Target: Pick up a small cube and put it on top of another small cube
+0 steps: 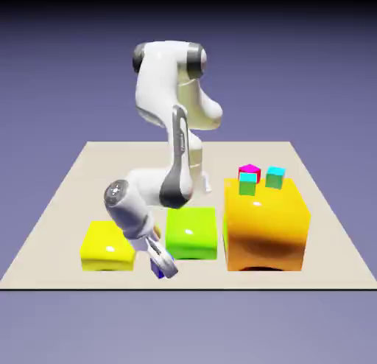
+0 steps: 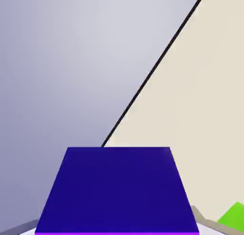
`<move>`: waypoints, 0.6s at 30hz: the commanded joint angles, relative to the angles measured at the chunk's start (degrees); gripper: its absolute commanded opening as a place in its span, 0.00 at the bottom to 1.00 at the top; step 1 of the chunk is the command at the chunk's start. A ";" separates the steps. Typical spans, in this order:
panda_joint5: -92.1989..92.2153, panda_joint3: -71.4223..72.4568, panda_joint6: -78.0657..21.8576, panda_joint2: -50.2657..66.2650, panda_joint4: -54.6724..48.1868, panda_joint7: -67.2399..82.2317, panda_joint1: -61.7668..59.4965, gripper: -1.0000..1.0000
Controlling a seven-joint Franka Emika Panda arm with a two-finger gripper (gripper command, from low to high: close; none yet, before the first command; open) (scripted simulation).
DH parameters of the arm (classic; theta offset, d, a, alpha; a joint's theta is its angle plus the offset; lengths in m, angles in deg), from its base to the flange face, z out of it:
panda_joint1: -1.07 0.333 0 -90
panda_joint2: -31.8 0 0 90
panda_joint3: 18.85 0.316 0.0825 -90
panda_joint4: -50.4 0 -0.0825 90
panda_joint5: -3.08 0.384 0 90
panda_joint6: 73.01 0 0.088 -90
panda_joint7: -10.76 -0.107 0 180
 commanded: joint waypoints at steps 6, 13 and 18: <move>-4.54 2.14 -12.44 -12.23 1.49 11.21 12.46 0.00; -9.97 7.61 -25.58 -26.58 5.83 25.17 21.31 0.00; -14.55 15.30 -30.62 -35.91 10.45 33.32 18.44 0.00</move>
